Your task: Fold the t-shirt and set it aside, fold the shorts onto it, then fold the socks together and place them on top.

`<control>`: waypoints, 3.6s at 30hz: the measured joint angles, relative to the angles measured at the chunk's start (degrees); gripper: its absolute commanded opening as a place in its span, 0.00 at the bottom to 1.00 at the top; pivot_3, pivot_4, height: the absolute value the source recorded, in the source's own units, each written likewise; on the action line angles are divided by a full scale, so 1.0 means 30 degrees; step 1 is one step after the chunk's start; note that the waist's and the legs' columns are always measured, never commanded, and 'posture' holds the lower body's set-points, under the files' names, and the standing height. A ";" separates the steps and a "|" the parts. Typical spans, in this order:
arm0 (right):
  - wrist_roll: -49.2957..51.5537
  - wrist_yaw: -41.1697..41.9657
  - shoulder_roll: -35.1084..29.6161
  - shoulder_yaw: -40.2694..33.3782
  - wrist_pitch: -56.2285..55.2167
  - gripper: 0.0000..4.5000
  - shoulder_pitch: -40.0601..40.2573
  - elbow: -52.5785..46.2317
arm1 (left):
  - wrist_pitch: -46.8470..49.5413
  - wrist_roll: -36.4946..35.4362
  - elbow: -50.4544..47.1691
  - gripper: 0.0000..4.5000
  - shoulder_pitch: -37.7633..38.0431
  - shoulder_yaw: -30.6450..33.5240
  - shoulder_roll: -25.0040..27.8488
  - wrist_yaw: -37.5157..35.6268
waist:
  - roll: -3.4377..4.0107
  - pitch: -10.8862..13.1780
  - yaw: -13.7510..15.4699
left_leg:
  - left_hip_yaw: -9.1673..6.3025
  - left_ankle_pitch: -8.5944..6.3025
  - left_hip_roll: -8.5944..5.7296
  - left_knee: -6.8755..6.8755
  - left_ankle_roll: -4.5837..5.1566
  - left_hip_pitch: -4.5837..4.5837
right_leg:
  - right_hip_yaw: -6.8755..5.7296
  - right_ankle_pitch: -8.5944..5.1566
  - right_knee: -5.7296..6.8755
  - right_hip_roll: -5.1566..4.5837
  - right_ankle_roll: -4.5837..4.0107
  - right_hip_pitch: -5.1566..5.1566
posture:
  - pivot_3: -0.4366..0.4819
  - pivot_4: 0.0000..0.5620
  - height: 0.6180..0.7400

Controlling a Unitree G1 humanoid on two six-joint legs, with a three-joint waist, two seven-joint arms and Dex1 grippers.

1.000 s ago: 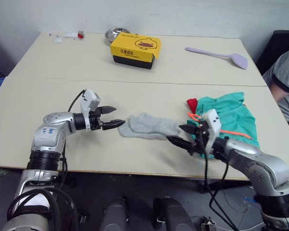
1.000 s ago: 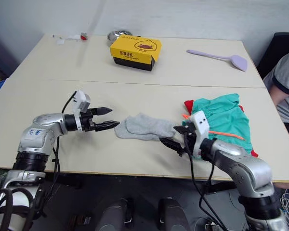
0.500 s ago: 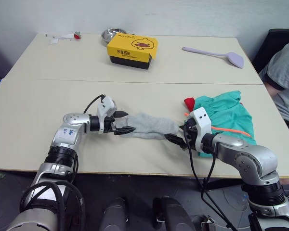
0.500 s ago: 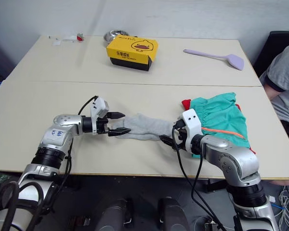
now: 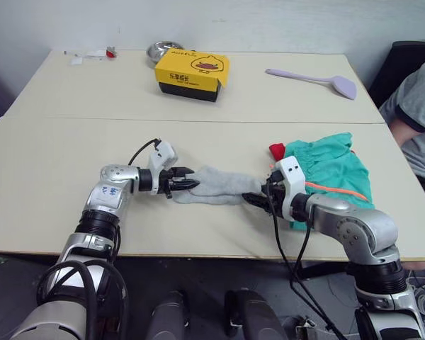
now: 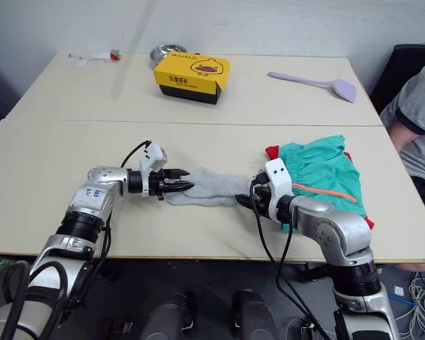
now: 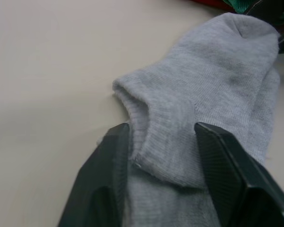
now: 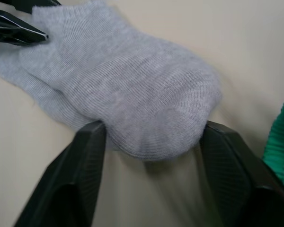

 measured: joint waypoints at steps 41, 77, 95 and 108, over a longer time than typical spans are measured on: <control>-0.4059 0.4922 -0.0419 0.2643 -0.5179 0.01 0.0302 0.0086 | 0.2105 -0.3219 -0.6542 0.00 0.5296 0.3371 0.1420 0.0906 | 0.0002 0.0003 -0.0111 | 0.0003 -0.0002 0.0002 -0.0033 -0.0017 0.0011 | 0.0007 -0.0005 -0.0007 -0.0013 0.0015 -0.0008 | 0.48 0.27 1.00; -0.6092 0.7527 0.2217 0.4010 -1.1847 0.00 -0.0501 0.3544 | -0.1389 -0.2325 -0.5931 0.00 0.4798 0.1507 -0.1049 0.1656 | -0.0010 0.0011 -0.0087 | 0.0023 -0.0005 0.0001 -0.0039 -0.0042 0.0015 | 0.0009 -0.0002 -0.0049 -0.0004 0.0021 0.0005 | 0.48 0.27 1.00; -0.6761 0.6657 0.1664 0.0260 -1.3616 0.00 0.0474 0.7394 | -0.1458 -0.1604 -0.6802 0.00 0.7050 0.1481 -0.0808 0.3425 | 0.0000 0.0007 -0.0136 | 0.0014 -0.0011 0.0014 -0.0055 -0.0047 0.0070 | 0.0018 -0.0002 -0.0013 -0.0007 0.0018 0.0028 | 0.48 0.27 1.00; 0.5778 0.0408 0.2799 -0.5166 0.3408 0.85 0.2631 -0.1528 | -0.5239 -0.2689 -0.4166 0.00 0.5036 0.2170 0.0377 -0.0977 | 0.0024 0.0021 -0.0105 | -0.0024 -0.0019 0.0022 -0.0066 -0.0037 0.0032 | -0.0003 -0.0001 -0.0047 -0.0020 -0.0030 0.0017 | 0.48 0.27 1.00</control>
